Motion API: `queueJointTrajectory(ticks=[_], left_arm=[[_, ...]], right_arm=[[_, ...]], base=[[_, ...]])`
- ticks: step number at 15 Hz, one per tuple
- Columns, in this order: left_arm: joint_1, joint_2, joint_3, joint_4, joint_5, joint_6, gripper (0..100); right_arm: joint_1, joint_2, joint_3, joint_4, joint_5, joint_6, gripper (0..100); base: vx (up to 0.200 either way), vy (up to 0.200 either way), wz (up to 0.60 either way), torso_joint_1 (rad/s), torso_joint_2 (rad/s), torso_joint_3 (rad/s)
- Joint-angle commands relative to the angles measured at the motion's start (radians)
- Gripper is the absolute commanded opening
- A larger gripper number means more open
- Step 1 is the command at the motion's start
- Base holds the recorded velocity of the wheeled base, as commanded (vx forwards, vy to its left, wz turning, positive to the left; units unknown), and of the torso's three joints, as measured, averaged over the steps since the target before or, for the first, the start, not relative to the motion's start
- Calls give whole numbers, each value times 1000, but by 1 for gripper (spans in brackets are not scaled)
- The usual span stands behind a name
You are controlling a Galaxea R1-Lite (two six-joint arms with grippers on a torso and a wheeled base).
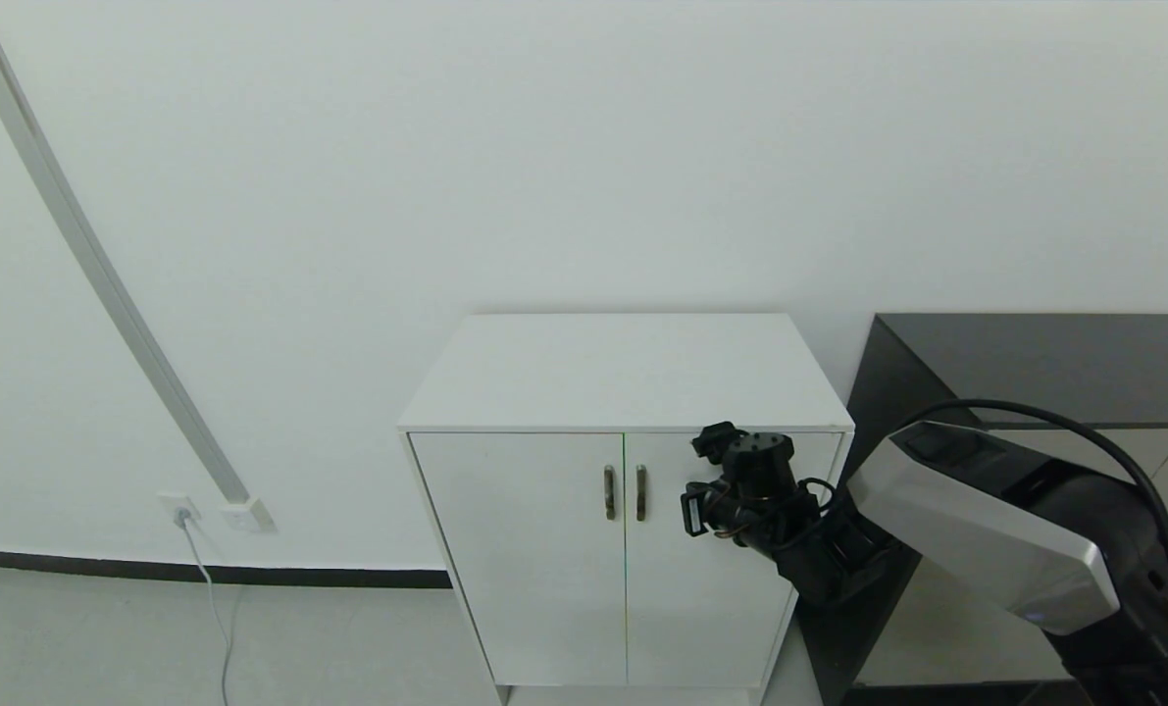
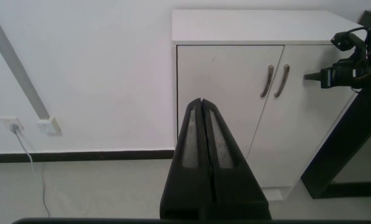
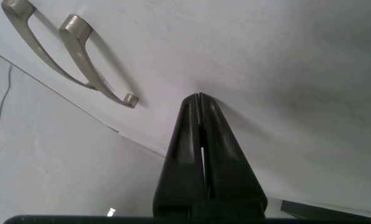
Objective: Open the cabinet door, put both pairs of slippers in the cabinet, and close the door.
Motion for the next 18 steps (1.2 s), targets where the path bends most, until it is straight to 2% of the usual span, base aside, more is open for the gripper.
queueJointTrajectory(ticks=[1, 6, 9, 14, 18], left_arm=[[0, 1, 0, 0, 0, 0, 0], [0, 1, 0, 0, 0, 0, 0], [0, 1, -2, 0, 0, -2, 0], [0, 1, 0, -2, 2, 0, 0], [0, 1, 0, -2, 16, -2, 0]], right_arm=[[0, 2, -11, 9, -1, 0, 0], [-3, 16, -36, 11, 0, 0, 0], [-3, -9, 8, 0, -1, 0, 0], [0, -182, 225, -63, -1, 2, 0], [-36, -377, 432, -106, -21, 2, 0]], base=[[0, 0, 0, 0, 0, 0], [0, 0, 0, 0, 0, 0], [0, 0, 0, 0, 0, 0], [0, 0, 0, 0, 0, 0], [0, 0, 0, 0, 0, 0]])
